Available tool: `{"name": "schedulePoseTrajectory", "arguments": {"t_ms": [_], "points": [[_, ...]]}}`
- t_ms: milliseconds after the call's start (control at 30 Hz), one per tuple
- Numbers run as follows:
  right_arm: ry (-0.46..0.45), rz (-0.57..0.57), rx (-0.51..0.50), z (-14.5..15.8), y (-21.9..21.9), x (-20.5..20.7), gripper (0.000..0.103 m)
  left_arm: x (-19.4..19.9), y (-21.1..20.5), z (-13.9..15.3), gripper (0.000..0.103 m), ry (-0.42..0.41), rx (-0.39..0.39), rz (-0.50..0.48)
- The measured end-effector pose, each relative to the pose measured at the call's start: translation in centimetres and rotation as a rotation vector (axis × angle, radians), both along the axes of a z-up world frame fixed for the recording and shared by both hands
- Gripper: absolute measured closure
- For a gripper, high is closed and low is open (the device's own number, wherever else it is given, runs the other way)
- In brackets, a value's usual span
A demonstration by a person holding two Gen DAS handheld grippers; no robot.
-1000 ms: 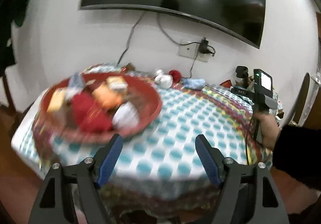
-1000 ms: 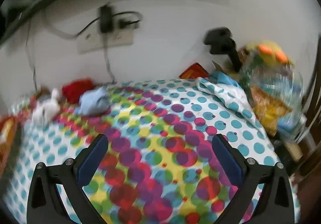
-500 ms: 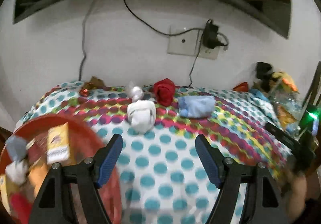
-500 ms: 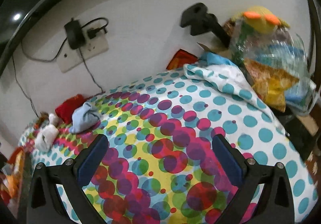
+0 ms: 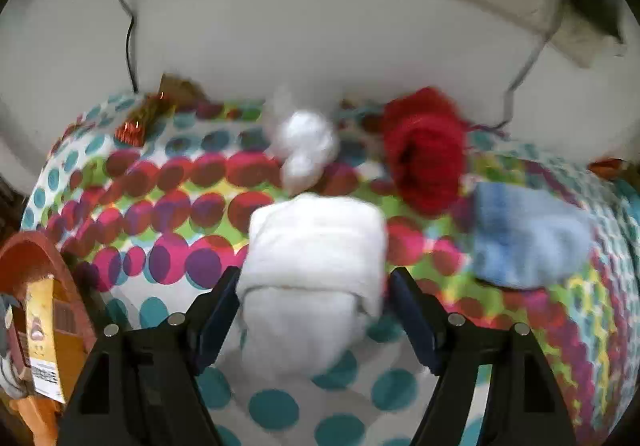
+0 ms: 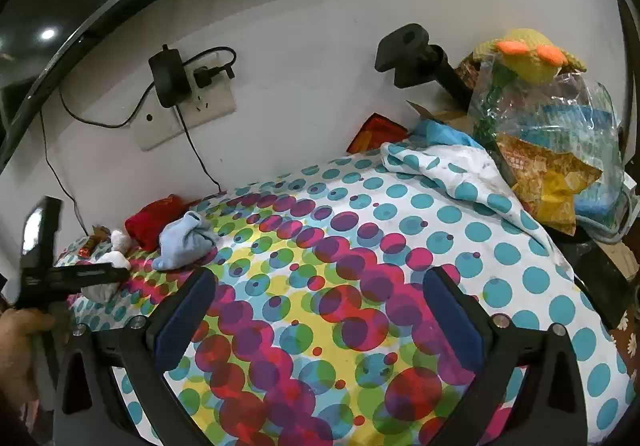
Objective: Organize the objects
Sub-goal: 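Grasp another white sock with the left gripper and lift it, then carry the white sock over the red tray and open the left gripper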
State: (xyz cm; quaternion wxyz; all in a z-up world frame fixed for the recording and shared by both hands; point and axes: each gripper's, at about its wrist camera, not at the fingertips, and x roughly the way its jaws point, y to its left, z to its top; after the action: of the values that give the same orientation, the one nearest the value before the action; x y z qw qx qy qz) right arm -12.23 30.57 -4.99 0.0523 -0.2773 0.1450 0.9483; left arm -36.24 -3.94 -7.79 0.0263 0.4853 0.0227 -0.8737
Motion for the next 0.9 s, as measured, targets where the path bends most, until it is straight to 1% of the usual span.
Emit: {"name": "schedulePoseTrajectory", "arguments": {"t_ms": [33, 67, 100, 133, 233, 267, 333, 533, 700, 900], "points": [[0.005, -0.001, 0.003, 0.1, -0.1, 0.1, 0.0, 0.0, -0.1, 0.1, 0.036, 0.016, 0.014, -0.005], [0.008, -0.003, 0.009, 0.2, -0.2, 0.1, 0.0, 0.1, 0.1, 0.1, 0.049, 0.017, 0.005, -0.014], [0.009, -0.002, 0.015, 0.2, -0.3, 0.1, 0.0, 0.4, 0.4, 0.4, 0.069, 0.031, -0.02, -0.026], [0.009, 0.0, 0.02, 0.3, -0.4, 0.1, 0.0, 0.9, 0.9, 1.0, 0.076, 0.057, -0.048, -0.051], [0.012, 0.005, 0.036, 0.4, -0.8, 0.0, 0.0, 2.2, 2.0, 2.3, 0.077, 0.099, -0.088, -0.106], [0.011, 0.006, 0.043, 0.5, -0.9, 0.0, 0.0, 3.0, 2.5, 2.9, 0.077, 0.118, -0.089, -0.119], [0.011, 0.008, 0.058, 0.5, -1.2, -0.1, 0.0, 4.4, 3.4, 4.0, 0.077, 0.144, -0.09, -0.126], [0.007, 0.006, 0.069, 0.6, -1.4, -0.1, 0.0, 7.9, 5.3, 6.5, 0.077, 0.173, -0.106, -0.121], [0.003, 0.008, 0.093, 0.5, -1.7, -0.2, 0.0, 10.2, 4.0, 9.1, 0.077, 0.193, -0.122, -0.088], [-0.002, 0.016, 0.108, 0.4, -2.0, -0.3, 0.0, 13.8, 0.8, 12.1, 0.077, 0.236, -0.163, -0.05]]}}
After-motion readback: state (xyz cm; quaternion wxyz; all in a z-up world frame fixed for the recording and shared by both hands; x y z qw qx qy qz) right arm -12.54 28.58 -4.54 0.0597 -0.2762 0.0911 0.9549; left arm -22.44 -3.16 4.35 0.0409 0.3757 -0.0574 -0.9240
